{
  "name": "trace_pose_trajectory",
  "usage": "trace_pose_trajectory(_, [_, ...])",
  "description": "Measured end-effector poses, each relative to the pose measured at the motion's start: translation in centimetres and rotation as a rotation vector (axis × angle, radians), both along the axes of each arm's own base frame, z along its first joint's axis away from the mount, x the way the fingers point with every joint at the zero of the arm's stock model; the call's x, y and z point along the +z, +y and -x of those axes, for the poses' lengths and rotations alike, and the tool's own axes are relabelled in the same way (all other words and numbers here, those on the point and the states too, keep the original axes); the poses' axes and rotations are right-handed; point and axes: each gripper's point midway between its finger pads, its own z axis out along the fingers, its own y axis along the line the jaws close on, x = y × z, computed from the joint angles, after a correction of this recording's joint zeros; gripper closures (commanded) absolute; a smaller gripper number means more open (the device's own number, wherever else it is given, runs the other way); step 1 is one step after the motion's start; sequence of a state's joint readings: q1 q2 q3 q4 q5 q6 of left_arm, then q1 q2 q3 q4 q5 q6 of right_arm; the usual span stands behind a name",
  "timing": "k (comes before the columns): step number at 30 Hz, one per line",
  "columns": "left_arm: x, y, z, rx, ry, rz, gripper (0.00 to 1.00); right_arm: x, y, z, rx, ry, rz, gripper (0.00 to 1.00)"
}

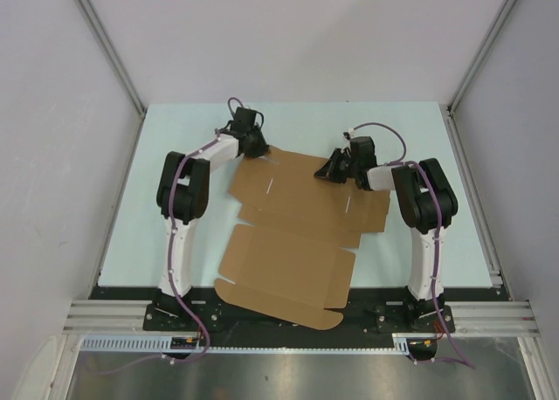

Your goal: Fold the paper box

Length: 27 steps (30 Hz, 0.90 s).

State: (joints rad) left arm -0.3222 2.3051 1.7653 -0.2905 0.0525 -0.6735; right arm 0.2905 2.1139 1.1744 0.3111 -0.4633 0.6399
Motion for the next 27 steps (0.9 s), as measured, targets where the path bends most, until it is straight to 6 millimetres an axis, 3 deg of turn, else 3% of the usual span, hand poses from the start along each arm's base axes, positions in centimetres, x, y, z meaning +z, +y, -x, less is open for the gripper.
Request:
trace_pose_trajectory(7, [2.1, -1.0, 0.6, -0.025, -0.059, 0.057, 0.80, 0.0, 0.1, 0.0, 0.002, -0.003, -0.003, 1.00])
trace_pose_trajectory(14, [3.5, -4.1, 1.5, -0.102, -0.099, 0.096, 0.81, 0.0, 0.1, 0.0, 0.002, -0.002, -0.003, 1.00])
trace_pose_trajectory(21, [3.4, -6.4, 2.7, -0.199, -0.120, 0.034, 0.76, 0.0, 0.0, 0.0, 0.002, -0.002, -0.003, 1.00])
trace_pose_trajectory(27, [2.0, -8.2, 2.8, -0.254, -0.104, -0.012, 0.76, -0.1, 0.0, 0.0, 0.003, -0.001, -0.004, 1.00])
